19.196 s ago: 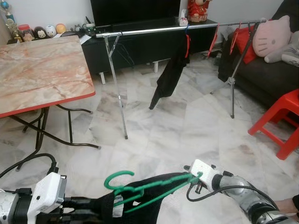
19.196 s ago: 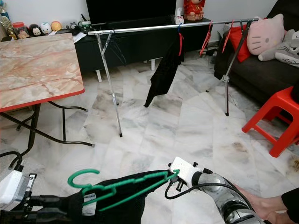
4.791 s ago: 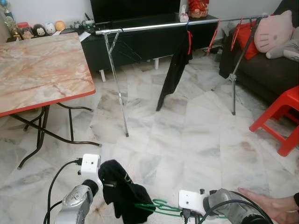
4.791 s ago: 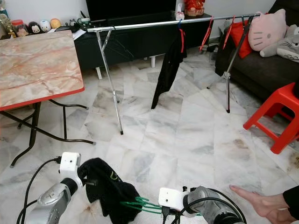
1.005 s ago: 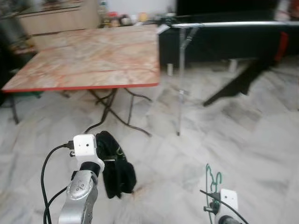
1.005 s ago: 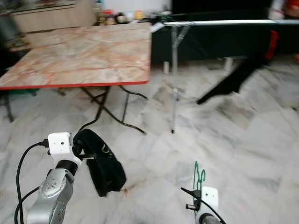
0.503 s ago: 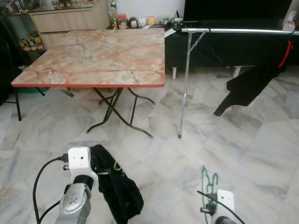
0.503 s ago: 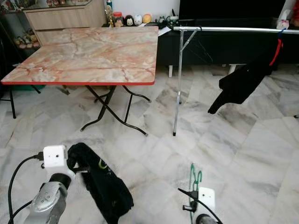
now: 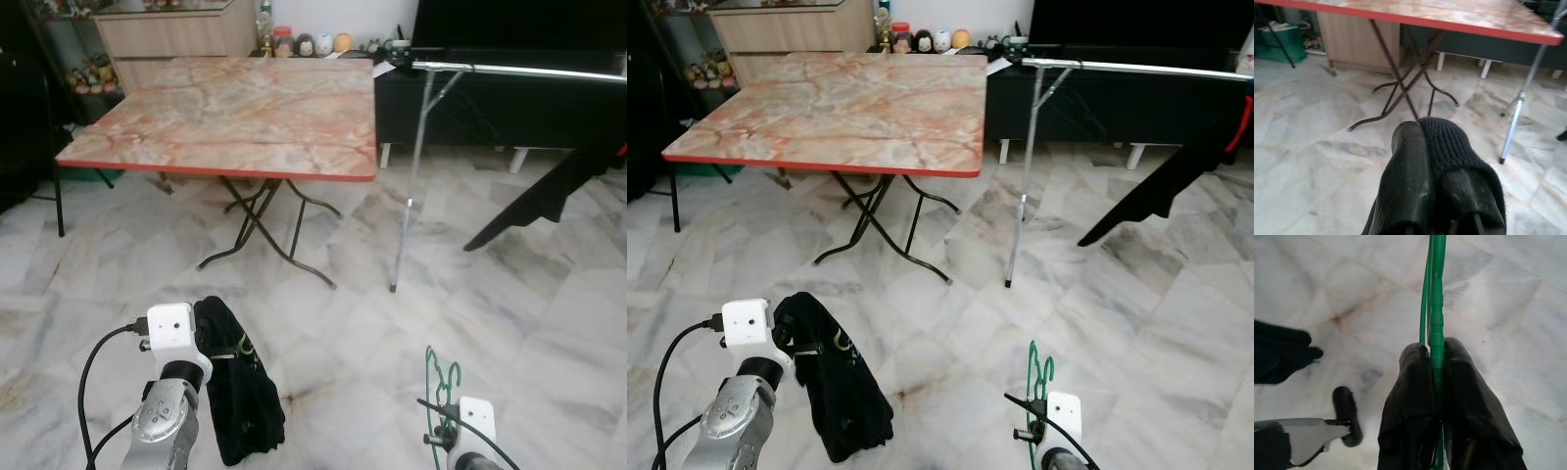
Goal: Hang hanger
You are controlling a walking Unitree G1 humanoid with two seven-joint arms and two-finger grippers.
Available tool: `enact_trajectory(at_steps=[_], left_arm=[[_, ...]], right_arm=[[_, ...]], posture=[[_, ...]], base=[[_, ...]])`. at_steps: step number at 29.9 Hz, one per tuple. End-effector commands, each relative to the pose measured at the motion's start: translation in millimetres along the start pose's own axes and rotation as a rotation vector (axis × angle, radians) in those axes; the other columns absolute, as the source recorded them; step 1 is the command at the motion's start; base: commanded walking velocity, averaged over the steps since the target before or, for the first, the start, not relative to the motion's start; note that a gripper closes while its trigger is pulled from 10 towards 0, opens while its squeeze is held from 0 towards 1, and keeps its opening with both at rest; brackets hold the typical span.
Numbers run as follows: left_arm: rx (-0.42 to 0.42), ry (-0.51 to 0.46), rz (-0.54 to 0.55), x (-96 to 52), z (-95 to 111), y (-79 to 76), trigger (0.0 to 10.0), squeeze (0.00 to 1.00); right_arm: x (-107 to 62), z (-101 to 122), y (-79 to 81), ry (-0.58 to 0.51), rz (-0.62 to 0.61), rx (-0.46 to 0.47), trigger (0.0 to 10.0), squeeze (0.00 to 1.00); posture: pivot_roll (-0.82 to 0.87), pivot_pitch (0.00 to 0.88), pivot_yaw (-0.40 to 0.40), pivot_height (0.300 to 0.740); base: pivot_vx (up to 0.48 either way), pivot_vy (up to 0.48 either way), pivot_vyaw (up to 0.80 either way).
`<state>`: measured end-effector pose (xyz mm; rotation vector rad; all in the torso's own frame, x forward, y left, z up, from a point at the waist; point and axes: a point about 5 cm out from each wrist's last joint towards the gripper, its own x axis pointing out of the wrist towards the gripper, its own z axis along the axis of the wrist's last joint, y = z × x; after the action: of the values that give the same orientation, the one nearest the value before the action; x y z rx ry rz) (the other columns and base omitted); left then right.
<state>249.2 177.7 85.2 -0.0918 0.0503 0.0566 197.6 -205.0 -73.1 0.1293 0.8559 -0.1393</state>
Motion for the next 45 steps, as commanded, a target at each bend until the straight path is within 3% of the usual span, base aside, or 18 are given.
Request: enact_trajectory(at_steps=[1,24,45], left_arm=[[0.004,-0.033,0.011,3.1,8,1.5,10.0,0.0],[0.009,-0.032,0.01,4.0,10,1.8,10.0,0.0],[-0.014,-0.077,-0.059,4.6,22,-6.7,10.0,0.0]], right_arm=[[-0.5,-3,0.2,0.014,0.004,0.004,10.0,0.0],[-0.5,-5,2.8,0.025,0.023,-0.007,10.0,0.0],[-1.1,-7,2.3,0.039,0.035,-0.034,10.0,0.0]], posture=[[-0.05,0.0,0.045,0.732],[-0.05,0.0,0.054,0.732],[-0.04,0.0,0.052,0.732]], base=[[0.0,0.442,0.0],[0.0,0.369,0.0],[0.037,0.0,0.0]])
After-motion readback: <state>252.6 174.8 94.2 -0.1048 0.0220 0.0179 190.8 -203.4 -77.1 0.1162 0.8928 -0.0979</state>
